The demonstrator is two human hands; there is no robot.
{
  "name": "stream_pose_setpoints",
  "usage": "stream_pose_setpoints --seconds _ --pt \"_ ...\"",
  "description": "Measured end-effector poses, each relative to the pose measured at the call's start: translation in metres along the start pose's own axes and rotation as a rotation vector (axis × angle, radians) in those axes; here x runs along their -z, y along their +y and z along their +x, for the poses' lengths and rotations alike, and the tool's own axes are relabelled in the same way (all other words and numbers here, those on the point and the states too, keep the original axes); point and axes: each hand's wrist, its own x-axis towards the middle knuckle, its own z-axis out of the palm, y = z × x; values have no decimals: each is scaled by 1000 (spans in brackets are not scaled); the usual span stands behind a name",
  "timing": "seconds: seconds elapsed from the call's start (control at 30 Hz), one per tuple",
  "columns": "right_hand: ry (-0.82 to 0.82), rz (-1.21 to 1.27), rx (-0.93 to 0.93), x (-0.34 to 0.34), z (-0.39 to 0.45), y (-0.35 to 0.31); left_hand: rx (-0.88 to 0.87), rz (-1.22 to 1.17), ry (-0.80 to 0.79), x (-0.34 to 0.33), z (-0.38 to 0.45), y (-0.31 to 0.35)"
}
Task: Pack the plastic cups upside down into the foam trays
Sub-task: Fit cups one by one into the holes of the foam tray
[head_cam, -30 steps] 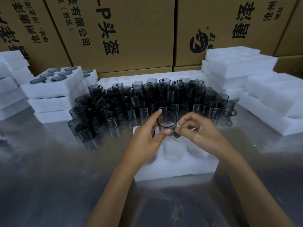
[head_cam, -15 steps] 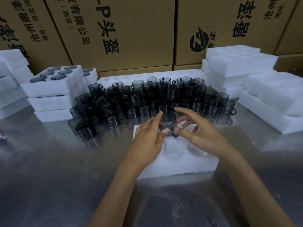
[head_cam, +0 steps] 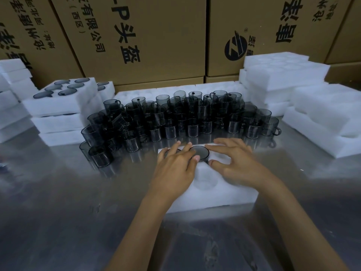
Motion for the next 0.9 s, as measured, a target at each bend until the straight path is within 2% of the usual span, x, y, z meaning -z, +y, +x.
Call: stream_pose_setpoints --seconds 0.23,0.3,0.37,0.43,0.53,0.6,0.67,0.9 --pt "-9 -57 1 -2 0 2 41 12 -12 2 1 1" --pt "-31 54 -18 0 1 4 35 -45 24 4 0 0" --pt "-7 320 -47 6 4 8 61 -194 130 12 0 -6" --pt "95 611 -116 11 4 12 128 -313 329 22 2 -22" --pt "326 759 -276 14 7 22 329 -338 532 28 4 -61" --pt "381 788 -389 13 9 29 482 -375 501 23 2 -86" --pt "365 818 -467 11 10 33 576 -397 405 12 0 -100" --pt "344 814 -491 2 12 32 561 -307 374 1 12 -109"
